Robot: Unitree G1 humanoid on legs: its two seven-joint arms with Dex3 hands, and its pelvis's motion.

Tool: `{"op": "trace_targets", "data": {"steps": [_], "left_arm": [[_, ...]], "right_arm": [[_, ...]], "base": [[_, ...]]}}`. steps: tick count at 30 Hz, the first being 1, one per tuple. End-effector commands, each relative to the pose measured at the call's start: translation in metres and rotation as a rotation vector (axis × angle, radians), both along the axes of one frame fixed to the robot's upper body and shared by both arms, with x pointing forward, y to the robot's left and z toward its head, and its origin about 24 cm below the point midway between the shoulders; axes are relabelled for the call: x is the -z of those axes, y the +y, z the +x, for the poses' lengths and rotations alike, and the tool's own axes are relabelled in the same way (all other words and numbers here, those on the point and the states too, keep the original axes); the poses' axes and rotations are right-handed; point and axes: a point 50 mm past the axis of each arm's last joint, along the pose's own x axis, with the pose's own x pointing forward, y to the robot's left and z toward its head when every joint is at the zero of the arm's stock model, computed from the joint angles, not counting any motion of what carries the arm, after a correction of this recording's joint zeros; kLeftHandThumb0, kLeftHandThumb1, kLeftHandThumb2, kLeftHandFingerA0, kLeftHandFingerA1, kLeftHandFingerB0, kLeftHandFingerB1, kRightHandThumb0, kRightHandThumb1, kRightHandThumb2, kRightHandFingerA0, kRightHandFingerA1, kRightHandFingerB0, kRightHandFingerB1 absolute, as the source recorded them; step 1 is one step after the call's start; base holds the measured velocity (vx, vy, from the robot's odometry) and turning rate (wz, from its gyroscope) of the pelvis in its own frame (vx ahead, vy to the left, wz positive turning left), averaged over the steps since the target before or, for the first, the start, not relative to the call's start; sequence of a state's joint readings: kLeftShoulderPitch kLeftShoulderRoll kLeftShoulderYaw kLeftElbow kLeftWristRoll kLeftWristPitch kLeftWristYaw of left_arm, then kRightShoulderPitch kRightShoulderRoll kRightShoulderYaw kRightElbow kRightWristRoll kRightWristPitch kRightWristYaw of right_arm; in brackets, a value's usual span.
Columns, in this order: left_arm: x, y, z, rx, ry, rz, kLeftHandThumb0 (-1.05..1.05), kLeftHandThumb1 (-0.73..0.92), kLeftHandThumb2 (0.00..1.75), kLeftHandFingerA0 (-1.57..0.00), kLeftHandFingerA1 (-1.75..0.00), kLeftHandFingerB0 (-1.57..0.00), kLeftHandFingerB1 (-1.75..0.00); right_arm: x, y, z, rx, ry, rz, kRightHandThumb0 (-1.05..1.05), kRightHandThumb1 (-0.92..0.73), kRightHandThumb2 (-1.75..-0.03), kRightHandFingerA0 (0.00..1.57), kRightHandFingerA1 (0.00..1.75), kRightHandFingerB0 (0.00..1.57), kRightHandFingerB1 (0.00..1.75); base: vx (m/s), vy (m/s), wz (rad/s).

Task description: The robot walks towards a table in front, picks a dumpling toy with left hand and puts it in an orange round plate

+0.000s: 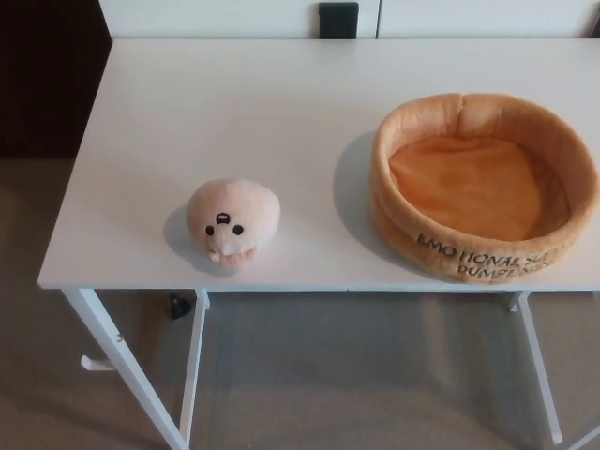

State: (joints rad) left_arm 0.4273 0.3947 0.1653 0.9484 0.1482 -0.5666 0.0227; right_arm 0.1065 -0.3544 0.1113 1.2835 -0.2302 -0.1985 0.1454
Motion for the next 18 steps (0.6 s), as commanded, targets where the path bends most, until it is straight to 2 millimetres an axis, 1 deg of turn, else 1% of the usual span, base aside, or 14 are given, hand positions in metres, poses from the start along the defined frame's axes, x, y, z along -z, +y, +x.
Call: {"op": "trace_targets", "data": {"steps": [1,2,3,5,7,8,9,10,11,12,15,16,17,18], "left_arm": [[-0.177,0.0,0.081,0.364,-0.749,0.113,-0.43,0.47,0.58,-0.08,-0.29,-0.09,-0.23],[-0.217,-0.007,0.106,0.448,-0.86,0.1,-0.31,0.44,0.55,-0.04,-0.25,-0.06,-0.23],[-0.239,-0.014,0.119,0.492,-0.905,0.098,-0.33,0.43,0.53,-0.02,-0.3,-0.06,-0.25],[-0.27,-0.024,0.143,0.573,-0.946,0.135,-0.24,0.36,0.64,0.0,-0.24,-0.03,-0.25],[-0.279,-0.027,0.149,0.6,-0.957,0.145,-0.24,0.36,0.64,0.0,-0.24,-0.03,-0.25],[-0.296,-0.036,0.165,0.674,-0.969,0.186,-0.16,0.34,0.64,0.0,-0.27,-0.02,-0.2],[-0.301,-0.039,0.17,0.694,-0.972,0.199,-0.16,0.34,0.64,0.0,-0.27,-0.02,-0.2],[-0.31,-0.046,0.18,0.732,-0.964,0.229,-0.15,0.33,0.63,-0.01,-0.26,-0.03,-0.18],[-0.319,-0.06,0.198,0.784,-0.947,0.251,-0.12,0.32,0.62,-0.01,-0.26,-0.05,-0.2],[-0.323,-0.068,0.207,0.805,-0.936,0.264,-0.11,0.37,0.51,-0.02,-0.29,-0.04,-0.25],[-0.325,-0.086,0.227,0.836,-0.884,0.305,-0.15,0.35,0.53,-0.07,-0.29,-0.09,-0.26],[-0.323,-0.093,0.238,0.849,-0.856,0.323,-0.21,0.36,0.53,-0.08,-0.28,-0.11,-0.27],[-0.323,-0.096,0.241,0.853,-0.844,0.329,-0.21,0.36,0.53,-0.08,-0.28,-0.11,-0.27],[-0.32,-0.101,0.247,0.861,-0.827,0.336,-0.3,0.37,0.54,-0.07,-0.28,-0.11,-0.26]], "right_arm": [[-0.001,-0.004,-0.002,-0.022,0.029,-0.018,-0.4,-0.73,-0.62,0.63,0.44,0.31,0.31],[-0.001,-0.003,-0.003,-0.014,0.027,-0.02,-0.46,-0.62,-0.83,0.57,0.55,0.29,0.43],[0.0,-0.002,-0.003,-0.013,0.025,-0.022,-0.47,-0.63,-0.82,0.55,0.54,0.29,0.42],[0.0,-0.003,-0.004,-0.012,0.024,-0.019,-0.46,-0.62,-0.82,0.56,0.55,0.29,0.43],[0.0,-0.003,-0.004,-0.011,0.025,-0.018,-0.46,-0.62,-0.82,0.56,0.55,0.29,0.43],[0.0,-0.003,-0.004,0.004,0.025,-0.008,-0.45,-0.61,-0.83,0.55,0.55,0.28,0.43],[0.0,-0.003,-0.004,0.008,0.025,-0.005,-0.45,-0.61,-0.83,0.55,0.55,0.28,0.43],[0.0,-0.003,-0.005,0.002,0.023,-0.004,-0.37,-0.73,-0.62,0.61,0.43,0.34,0.32],[0.0,-0.002,-0.005,-0.004,0.022,-0.007,-0.47,-0.62,-0.83,0.55,0.55,0.29,0.43],[0.0,-0.002,-0.005,-0.003,0.023,-0.01,-0.38,-0.73,-0.61,0.62,0.42,0.34,0.31],[0.001,-0.001,-0.005,-0.006,0.028,-0.018,-0.38,-0.73,-0.61,0.63,0.42,0.34,0.31],[0.002,0.0,-0.006,0.007,0.031,-0.01,-0.47,-0.63,-0.83,0.54,0.53,0.28,0.42],[0.002,0.001,-0.006,0.013,0.032,-0.006,-0.47,-0.63,-0.83,0.54,0.53,0.28,0.42],[0.002,0.001,-0.006,0.012,0.03,-0.006,-0.37,-0.74,-0.62,0.62,0.43,0.33,0.31]], "base": [[0.0,0.0,0.0],[0.0,0.0,0.0],[0.0,0.0,0.0],[0.0,0.0,0.0],[0.0,0.0,0.0],[0.0,0.0,0.0],[0.0,0.0,0.0],[0.0,0.0,0.0],[0.0,0.0,0.0],[0.0,0.0,0.0],[0.0,0.0,0.0],[0.0,0.0,0.0],[0.0,0.0,0.0],[0.0,0.0,0.0]]}}
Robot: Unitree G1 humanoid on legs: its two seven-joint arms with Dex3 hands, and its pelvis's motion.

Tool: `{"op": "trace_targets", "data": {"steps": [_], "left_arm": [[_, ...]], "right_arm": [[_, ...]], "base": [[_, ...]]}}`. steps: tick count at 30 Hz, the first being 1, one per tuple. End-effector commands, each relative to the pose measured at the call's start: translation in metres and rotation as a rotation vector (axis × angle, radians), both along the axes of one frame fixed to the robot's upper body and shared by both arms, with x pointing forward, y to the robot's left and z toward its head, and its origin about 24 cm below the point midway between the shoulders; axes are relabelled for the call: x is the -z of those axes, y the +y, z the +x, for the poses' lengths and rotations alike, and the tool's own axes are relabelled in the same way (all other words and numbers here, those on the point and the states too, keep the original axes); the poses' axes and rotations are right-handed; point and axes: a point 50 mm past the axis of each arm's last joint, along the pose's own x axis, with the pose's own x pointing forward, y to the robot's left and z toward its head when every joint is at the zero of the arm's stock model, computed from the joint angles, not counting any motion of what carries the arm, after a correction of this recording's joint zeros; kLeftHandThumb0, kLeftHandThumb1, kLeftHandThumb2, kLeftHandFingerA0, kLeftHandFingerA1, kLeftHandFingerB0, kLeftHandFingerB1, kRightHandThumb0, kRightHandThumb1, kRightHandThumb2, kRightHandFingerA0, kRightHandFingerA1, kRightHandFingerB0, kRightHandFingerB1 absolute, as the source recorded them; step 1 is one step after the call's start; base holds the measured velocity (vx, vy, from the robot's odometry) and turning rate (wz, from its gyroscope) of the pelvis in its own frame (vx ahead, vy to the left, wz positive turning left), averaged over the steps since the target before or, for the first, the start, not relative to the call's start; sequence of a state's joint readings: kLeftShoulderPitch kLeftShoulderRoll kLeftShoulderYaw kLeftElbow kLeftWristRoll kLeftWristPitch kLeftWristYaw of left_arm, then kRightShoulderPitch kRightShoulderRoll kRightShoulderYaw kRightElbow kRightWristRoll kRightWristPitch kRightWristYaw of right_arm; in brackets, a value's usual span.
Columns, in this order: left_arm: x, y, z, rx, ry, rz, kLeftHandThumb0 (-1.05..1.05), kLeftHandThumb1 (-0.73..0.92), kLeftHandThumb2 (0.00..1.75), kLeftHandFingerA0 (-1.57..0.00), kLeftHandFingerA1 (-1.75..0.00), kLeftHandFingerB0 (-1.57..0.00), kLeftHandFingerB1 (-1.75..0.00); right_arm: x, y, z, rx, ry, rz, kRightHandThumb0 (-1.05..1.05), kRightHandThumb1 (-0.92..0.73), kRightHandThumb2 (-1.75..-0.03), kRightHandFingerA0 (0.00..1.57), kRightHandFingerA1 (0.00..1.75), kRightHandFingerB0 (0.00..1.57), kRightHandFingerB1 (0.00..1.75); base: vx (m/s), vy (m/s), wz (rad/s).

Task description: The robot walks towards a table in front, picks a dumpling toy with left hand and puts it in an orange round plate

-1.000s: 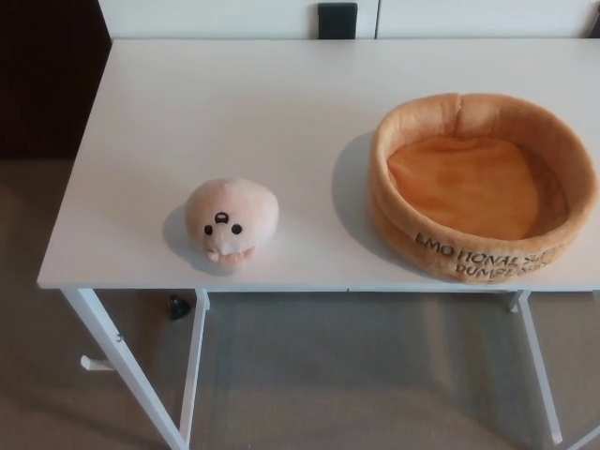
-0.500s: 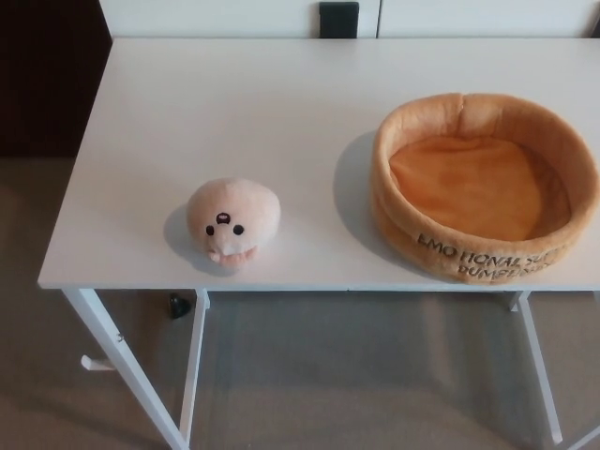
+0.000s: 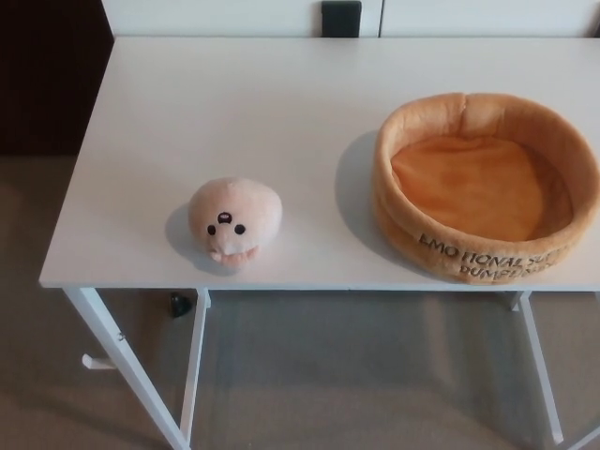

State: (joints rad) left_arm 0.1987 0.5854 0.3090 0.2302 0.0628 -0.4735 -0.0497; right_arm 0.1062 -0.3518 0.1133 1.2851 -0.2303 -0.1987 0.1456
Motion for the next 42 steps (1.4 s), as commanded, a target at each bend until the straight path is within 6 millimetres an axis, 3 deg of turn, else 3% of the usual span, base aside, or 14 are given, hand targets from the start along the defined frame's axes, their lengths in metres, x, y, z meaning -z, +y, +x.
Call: {"op": "trace_targets", "data": {"steps": [1,9,10,18,19,20,22,23,28,30,34,36,37,42], "left_arm": [[-0.14,-0.103,0.085,0.382,-0.04,0.283,-0.43,0.32,0.63,-0.05,-0.3,-0.07,-0.25],[-0.098,-0.161,0.141,0.387,0.139,0.29,-0.37,0.4,0.53,-0.02,-0.26,-0.04,-0.25],[-0.087,-0.17,0.147,0.393,0.165,0.282,-0.42,0.31,0.66,-0.05,-0.25,-0.05,-0.23],[-0.056,-0.198,0.158,0.385,0.279,0.288,-0.48,0.32,0.72,0.0,-0.2,0.0,-0.25],[-0.052,-0.201,0.158,0.381,0.298,0.295,-0.47,0.31,0.73,0.0,-0.21,0.0,-0.27],[-0.044,-0.201,0.157,0.378,0.346,0.299,-0.5,0.34,0.72,0.0,-0.13,0.0,-0.2],[-0.038,-0.2,0.157,0.375,0.376,0.297,-0.48,0.33,0.71,0.0,-0.13,0.0,-0.2],[-0.034,-0.199,0.157,0.362,0.397,0.313,-0.47,0.32,0.71,0.0,-0.16,0.0,-0.22],[-0.023,-0.194,0.155,0.359,0.49,0.35,-0.54,0.38,0.71,0.0,-0.01,0.0,-0.08],[-0.019,-0.19,0.152,0.349,0.531,0.366,-0.54,0.37,0.52,0.0,-0.03,0.0,-0.14],[-0.022,-0.186,0.151,0.343,0.573,0.405,-0.61,0.3,0.67,0.0,0.0,0.0,-0.07],[-0.027,-0.185,0.151,0.329,0.587,0.44,-0.66,0.36,0.54,0.0,0.0,0.0,-0.08],[-0.029,-0.184,0.151,0.319,0.593,0.453,-0.59,0.4,0.78,0.0,-0.01,0.0,-0.08],[-0.042,-0.178,0.154,0.288,0.607,0.511,-0.65,0.45,0.8,0.0,0.0,0.0,-0.01]], "right_arm": [[0.002,0.001,-0.007,0.013,0.025,-0.008,-0.38,-0.73,-0.62,0.64,0.44,0.33,0.31],[0.001,0.0,-0.005,0.026,0.007,0.002,-0.48,-0.63,-0.83,0.56,0.54,0.27,0.42],[0.001,0.001,-0.004,0.022,0.006,0.003,-0.48,-0.63,-0.83,0.56,0.55,0.28,0.42],[0.002,0.002,-0.002,0.019,0.01,-0.001,-0.47,-0.62,-0.83,0.57,0.55,0.27,0.42],[0.002,0.002,-0.002,0.016,0.011,-0.001,-0.39,-0.73,-0.62,0.64,0.43,0.32,0.31],[0.002,0.002,-0.002,0.01,0.011,-0.001,-0.49,-0.63,-0.83,0.56,0.54,0.27,0.42],[0.001,0.002,-0.003,0.008,0.011,-0.002,-0.4,-0.74,-0.62,0.62,0.43,0.32,0.31],[0.001,0.001,-0.003,0.01,0.011,-0.001,-0.48,-0.63,-0.82,0.54,0.53,0.26,0.41],[0.002,0.002,-0.002,0.018,0.015,0.0,-0.39,-0.73,-0.62,0.63,0.43,0.32,0.31],[0.002,0.003,-0.002,0.011,0.015,0.0,-0.49,-0.63,-0.83,0.56,0.54,0.26,0.42],[0.002,0.002,-0.003,0.016,0.022,-0.003,-0.48,-0.62,-0.83,0.56,0.54,0.27,0.42],[0.002,0.001,-0.003,0.023,0.023,0.002,-0.48,-0.62,-0.82,0.55,0.54,0.26,0.42],[0.002,0.001,-0.003,0.017,0.025,0.001,-0.47,-0.62,-0.84,0.55,0.55,0.24,0.42],[0.002,0.002,-0.003,0.019,0.027,0.011,-0.47,-0.63,-0.82,0.52,0.53,0.25,0.41]], "base": [[0.0,0.0,0.0],[0.0,0.0,0.0],[0.0,0.0,0.0],[0.0,0.0,0.0],[0.0,0.0,0.0],[0.0,0.0,0.0],[0.0,0.0,0.0],[0.0,0.0,0.0],[0.0,0.0,0.0],[0.0,0.0,0.0],[0.0,0.0,0.0],[0.0,0.0,0.0],[0.0,0.0,0.0],[0.0,0.0,0.0]]}}
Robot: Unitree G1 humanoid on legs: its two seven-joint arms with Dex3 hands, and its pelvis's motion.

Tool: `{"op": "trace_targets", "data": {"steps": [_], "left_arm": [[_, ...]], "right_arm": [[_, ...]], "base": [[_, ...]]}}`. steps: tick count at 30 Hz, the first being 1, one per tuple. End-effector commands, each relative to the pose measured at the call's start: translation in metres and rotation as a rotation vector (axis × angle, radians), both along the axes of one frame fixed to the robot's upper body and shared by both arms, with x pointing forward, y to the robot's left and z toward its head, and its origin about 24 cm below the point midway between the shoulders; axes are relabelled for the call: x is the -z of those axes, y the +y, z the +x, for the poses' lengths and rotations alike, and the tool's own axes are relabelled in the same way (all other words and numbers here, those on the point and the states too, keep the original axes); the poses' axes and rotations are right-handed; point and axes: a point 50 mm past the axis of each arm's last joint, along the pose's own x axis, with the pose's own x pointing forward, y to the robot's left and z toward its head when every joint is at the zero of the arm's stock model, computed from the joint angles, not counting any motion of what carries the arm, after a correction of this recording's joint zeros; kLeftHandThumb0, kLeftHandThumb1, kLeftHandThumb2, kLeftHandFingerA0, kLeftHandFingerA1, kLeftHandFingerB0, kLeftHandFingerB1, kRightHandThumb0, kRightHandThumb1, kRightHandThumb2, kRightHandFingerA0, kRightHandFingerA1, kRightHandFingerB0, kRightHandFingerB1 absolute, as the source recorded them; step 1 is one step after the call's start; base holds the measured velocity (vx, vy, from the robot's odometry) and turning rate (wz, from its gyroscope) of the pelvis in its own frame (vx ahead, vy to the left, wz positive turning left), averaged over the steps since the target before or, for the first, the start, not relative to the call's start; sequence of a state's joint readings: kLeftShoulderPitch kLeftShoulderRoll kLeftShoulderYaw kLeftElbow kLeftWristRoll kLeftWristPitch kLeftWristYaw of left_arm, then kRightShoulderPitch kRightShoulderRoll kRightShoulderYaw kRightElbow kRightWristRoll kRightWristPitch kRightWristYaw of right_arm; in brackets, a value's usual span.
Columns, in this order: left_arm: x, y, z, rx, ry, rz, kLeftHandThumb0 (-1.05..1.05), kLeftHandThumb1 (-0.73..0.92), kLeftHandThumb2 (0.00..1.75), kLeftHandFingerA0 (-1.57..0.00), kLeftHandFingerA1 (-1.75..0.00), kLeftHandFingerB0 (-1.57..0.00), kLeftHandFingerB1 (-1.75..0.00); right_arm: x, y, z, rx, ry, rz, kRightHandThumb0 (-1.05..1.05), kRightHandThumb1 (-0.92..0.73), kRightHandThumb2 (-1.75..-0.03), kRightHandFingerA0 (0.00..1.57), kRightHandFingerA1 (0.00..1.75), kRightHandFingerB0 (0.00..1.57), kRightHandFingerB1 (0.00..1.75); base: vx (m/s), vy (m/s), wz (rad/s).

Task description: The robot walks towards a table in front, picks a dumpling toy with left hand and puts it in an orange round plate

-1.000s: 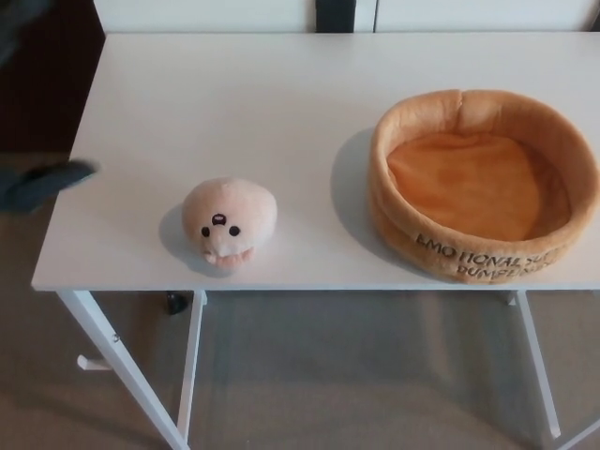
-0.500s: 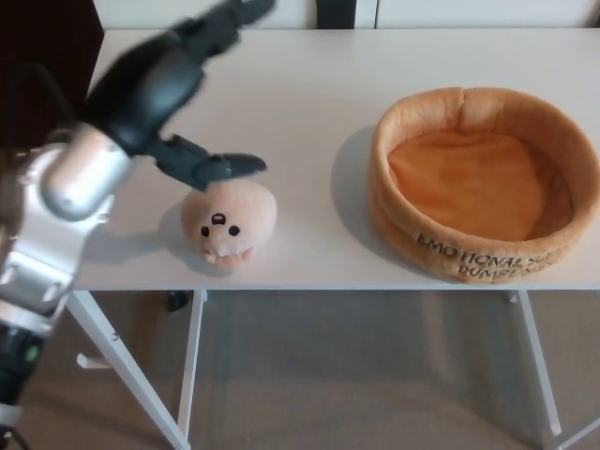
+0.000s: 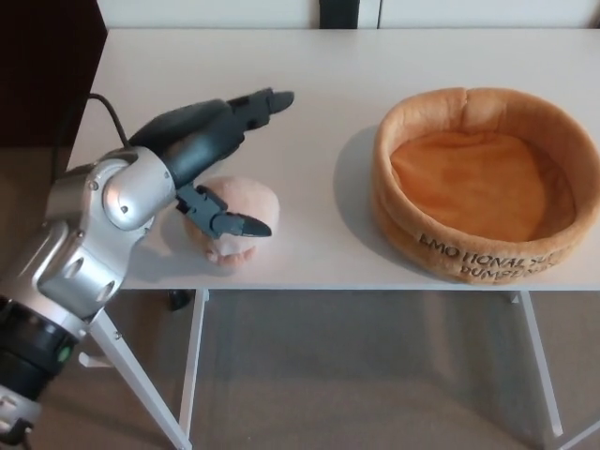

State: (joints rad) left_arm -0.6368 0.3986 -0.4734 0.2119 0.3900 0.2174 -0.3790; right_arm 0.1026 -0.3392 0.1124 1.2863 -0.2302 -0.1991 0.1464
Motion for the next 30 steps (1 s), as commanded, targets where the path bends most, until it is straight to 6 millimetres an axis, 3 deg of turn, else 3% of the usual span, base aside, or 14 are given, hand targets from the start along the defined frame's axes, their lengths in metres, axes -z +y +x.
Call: {"op": "trace_targets", "data": {"steps": [1,3,4,10,11,13,15,17,20,21,22,26,27,30], "left_arm": [[-0.014,0.03,0.008,-0.202,0.152,0.26,-0.67,0.46,0.81,0.0,0.0,0.0,0.0],[-0.02,0.032,0.008,-0.209,0.156,0.274,-0.67,0.46,0.81,0.0,0.0,0.0,0.0],[-0.022,0.033,0.007,-0.211,0.157,0.289,-0.68,0.45,0.8,0.0,0.0,0.0,0.0],[-0.017,0.038,0.002,-0.213,0.102,0.302,-0.66,0.43,0.79,0.0,-0.02,0.0,0.0],[-0.011,0.039,0.001,-0.216,0.087,0.299,-0.67,0.42,0.79,0.0,-0.04,0.0,0.0],[-0.006,0.039,-0.001,-0.223,0.072,0.298,-0.68,0.43,0.79,0.0,-0.01,0.0,0.0],[0.006,0.04,-0.006,-0.237,0.063,0.29,-0.69,0.42,0.79,0.0,0.0,0.0,-0.02],[0.015,0.04,-0.009,-0.256,0.091,0.241,-0.66,0.41,0.78,0.0,0.0,0.0,-0.04],[0.028,0.04,-0.01,-0.252,0.115,0.208,-0.68,0.42,0.8,0.0,0.0,0.0,-0.02],[0.032,0.039,-0.01,-0.252,0.126,0.204,-0.68,0.41,0.8,0.0,0.0,0.0,-0.02],[0.037,0.039,-0.011,-0.25,0.141,0.201,-0.68,0.41,0.8,0.0,-0.01,0.0,-0.03],[0.044,0.037,-0.01,-0.257,0.155,0.194,-0.63,0.37,0.79,0.0,-0.05,0.0,-0.08],[0.048,0.036,-0.01,-0.251,0.157,0.201,-0.66,0.38,0.81,0.0,-0.04,0.0,-0.07],[0.05,0.034,-0.01,-0.254,0.168,0.206,-0.66,0.38,0.81,0.0,-0.03,0.0,-0.07]], "right_arm": [[0.0,-0.004,-0.005,0.021,0.032,-0.003,-0.46,-0.61,-0.81,0.54,0.53,0.26,0.41],[-0.001,-0.004,-0.006,0.023,0.036,-0.005,-0.46,-0.6,-0.81,0.55,0.54,0.25,0.42],[0.0,-0.004,-0.006,0.026,0.037,-0.004,-0.37,-0.73,-0.62,0.59,0.41,0.31,0.31],[-0.002,-0.005,-0.005,0.011,0.031,0.01,-0.48,-0.61,-0.81,0.53,0.54,0.23,0.4],[-0.002,-0.005,-0.005,0.006,0.033,0.009,-0.38,-0.74,-0.63,0.6,0.43,0.28,0.3],[-0.002,-0.005,-0.005,-0.004,0.034,0.006,-0.47,-0.61,-0.83,0.54,0.55,0.22,0.41],[-0.001,-0.004,-0.008,-0.007,0.041,0.008,-0.39,-0.74,-0.63,0.61,0.45,0.27,0.3],[-0.001,-0.004,-0.01,-0.004,0.044,0.012,-0.47,-0.6,-0.81,0.54,0.55,0.2,0.4],[-0.001,-0.003,-0.008,-0.013,0.048,0.012,-0.39,-0.75,-0.62,0.58,0.42,0.26,0.29],[0.0,-0.003,-0.008,-0.01,0.051,0.014,-0.48,-0.6,-0.82,0.53,0.54,0.21,0.4],[0.0,-0.003,-0.008,0.001,0.054,0.017,-0.39,-0.73,-0.63,0.59,0.43,0.27,0.3],[0.0,-0.003,-0.006,0.014,0.044,0.022,-0.38,-0.73,-0.63,0.59,0.45,0.28,0.3],[0.0,-0.003,-0.006,0.011,0.044,0.019,-0.47,-0.6,-0.8,0.52,0.53,0.21,0.4],[0.0,-0.002,-0.006,0.002,0.047,0.012,-0.38,-0.74,-0.63,0.58,0.41,0.26,0.3]], "base": [[0.0,0.0,0.0],[0.0,0.0,0.0],[0.0,0.0,0.0],[0.0,0.0,0.0],[0.0,0.0,0.0],[0.0,0.0,0.0],[0.0,0.0,0.0],[0.0,0.0,0.0],[0.0,0.0,0.0],[0.0,0.0,0.0],[0.0,0.0,0.0],[0.0,0.0,0.0],[0.0,0.0,0.0],[0.0,0.0,0.0]]}}
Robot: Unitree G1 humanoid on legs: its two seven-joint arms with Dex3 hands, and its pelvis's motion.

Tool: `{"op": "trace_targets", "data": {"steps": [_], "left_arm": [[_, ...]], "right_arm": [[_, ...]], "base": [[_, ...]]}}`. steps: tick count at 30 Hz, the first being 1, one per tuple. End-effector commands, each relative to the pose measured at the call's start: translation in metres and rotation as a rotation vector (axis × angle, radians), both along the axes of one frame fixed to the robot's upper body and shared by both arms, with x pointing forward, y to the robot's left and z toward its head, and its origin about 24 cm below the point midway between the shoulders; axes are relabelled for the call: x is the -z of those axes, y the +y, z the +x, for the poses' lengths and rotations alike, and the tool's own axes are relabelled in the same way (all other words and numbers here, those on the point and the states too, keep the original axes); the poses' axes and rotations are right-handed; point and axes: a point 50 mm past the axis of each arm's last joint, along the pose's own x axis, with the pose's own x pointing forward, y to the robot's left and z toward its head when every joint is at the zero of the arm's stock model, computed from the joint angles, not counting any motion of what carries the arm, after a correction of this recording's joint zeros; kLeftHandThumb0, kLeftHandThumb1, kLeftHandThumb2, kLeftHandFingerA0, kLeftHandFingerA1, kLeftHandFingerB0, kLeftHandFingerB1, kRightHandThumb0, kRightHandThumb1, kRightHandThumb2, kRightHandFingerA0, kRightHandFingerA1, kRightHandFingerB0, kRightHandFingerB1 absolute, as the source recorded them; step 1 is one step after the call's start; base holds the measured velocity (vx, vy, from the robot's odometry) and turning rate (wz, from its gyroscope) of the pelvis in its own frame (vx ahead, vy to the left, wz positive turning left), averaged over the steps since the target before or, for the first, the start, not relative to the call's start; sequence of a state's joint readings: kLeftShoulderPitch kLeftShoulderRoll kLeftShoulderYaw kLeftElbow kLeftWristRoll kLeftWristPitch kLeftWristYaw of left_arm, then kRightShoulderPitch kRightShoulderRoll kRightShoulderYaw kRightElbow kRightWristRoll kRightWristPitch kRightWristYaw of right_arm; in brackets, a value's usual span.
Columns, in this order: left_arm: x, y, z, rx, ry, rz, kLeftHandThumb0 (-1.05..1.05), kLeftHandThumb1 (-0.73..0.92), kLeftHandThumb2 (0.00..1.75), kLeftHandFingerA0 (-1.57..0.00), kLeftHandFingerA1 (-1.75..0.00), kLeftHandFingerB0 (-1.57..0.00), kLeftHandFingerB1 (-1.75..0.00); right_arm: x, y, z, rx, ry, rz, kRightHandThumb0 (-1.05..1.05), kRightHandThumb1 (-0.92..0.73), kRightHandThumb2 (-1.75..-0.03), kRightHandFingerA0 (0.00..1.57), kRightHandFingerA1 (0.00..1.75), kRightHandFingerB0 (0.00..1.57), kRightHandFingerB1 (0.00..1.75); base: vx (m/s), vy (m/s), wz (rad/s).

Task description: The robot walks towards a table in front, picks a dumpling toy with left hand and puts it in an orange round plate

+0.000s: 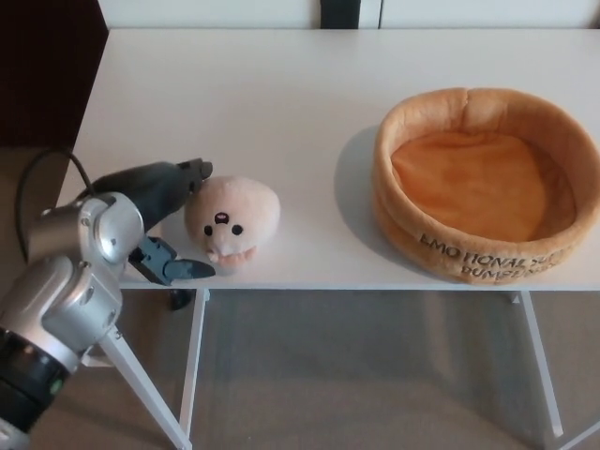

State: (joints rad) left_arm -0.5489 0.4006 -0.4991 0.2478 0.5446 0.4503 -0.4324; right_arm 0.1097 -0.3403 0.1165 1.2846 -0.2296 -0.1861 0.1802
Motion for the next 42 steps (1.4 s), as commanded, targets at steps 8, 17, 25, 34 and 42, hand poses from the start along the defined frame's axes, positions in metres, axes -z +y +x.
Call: {"op": "trace_targets", "data": {"steps": [8,17,25,34,42], "left_arm": [[0.016,-0.004,-0.004,-0.024,-0.148,0.04,-0.67,0.4,0.8,0.0,-0.06,0.0,-0.1],[0.02,-0.007,-0.006,-0.04,-0.269,-0.008,-0.66,0.4,0.78,0.0,-0.09,0.0,-0.09],[0.021,-0.013,-0.004,-0.047,-0.307,-0.049,-0.61,0.41,0.76,-0.08,-0.29,0.0,-0.1],[0.021,-0.02,-0.003,-0.016,-0.324,-0.07,-0.59,0.38,0.74,-0.12,-0.36,0.0,-0.15],[0.023,-0.033,-0.005,0.006,-0.314,-0.131,-0.54,0.43,0.54,-0.23,-0.34,0.0,-0.24]], "right_arm": [[-0.001,-0.003,-0.004,0.013,0.016,0.01,-0.38,-0.73,-0.63,0.59,0.43,0.26,0.3],[0.0,-0.002,-0.004,-0.002,0.017,-0.007,-0.47,-0.6,-0.81,0.53,0.53,0.2,0.4],[-0.001,-0.003,-0.001,0.015,0.009,-0.003,-0.49,-0.6,-0.81,0.52,0.53,0.2,0.4],[-0.002,-0.003,0.003,0.011,-0.002,0.005,-0.4,-0.74,-0.62,0.58,0.41,0.27,0.29],[-0.002,-0.003,0.005,0.003,0.001,0.0,-0.31,-0.53,-0.98,0.47,0.62,0.1,0.46]], "base": [[0.0,0.0,0.0],[0.0,0.0,0.0],[0.0,0.0,0.0],[0.0,0.0,0.0],[0.0,0.0,0.0]]}}
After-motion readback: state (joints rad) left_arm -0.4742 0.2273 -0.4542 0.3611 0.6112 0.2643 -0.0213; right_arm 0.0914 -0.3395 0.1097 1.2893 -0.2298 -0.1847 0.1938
